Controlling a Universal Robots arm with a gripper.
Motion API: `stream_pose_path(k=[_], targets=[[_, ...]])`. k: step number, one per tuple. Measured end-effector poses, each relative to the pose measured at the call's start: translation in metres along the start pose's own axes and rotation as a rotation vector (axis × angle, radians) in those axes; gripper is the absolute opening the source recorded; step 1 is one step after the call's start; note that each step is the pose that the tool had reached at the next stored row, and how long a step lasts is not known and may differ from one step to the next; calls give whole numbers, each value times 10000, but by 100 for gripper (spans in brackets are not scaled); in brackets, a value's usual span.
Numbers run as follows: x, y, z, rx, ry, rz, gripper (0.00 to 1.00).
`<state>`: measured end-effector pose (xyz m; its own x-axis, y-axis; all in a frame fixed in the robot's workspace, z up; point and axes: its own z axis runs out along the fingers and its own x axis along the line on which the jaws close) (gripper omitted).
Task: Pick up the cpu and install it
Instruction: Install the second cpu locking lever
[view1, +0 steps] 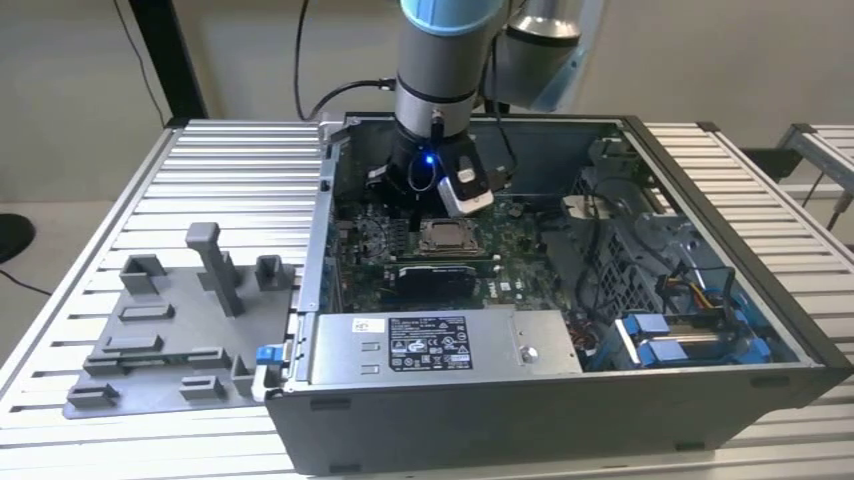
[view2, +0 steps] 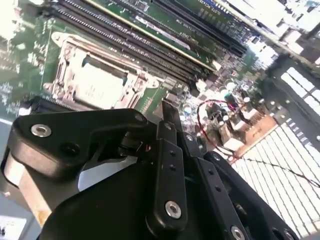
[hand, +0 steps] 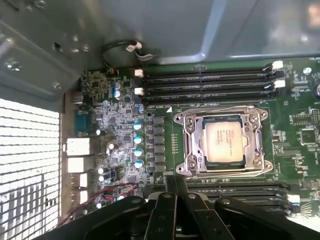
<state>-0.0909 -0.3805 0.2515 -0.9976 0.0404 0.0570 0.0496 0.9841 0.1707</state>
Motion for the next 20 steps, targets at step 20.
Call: stream_pose_path(k=[20], targets=[[14, 44, -275, 1037, -30, -838, 0]])
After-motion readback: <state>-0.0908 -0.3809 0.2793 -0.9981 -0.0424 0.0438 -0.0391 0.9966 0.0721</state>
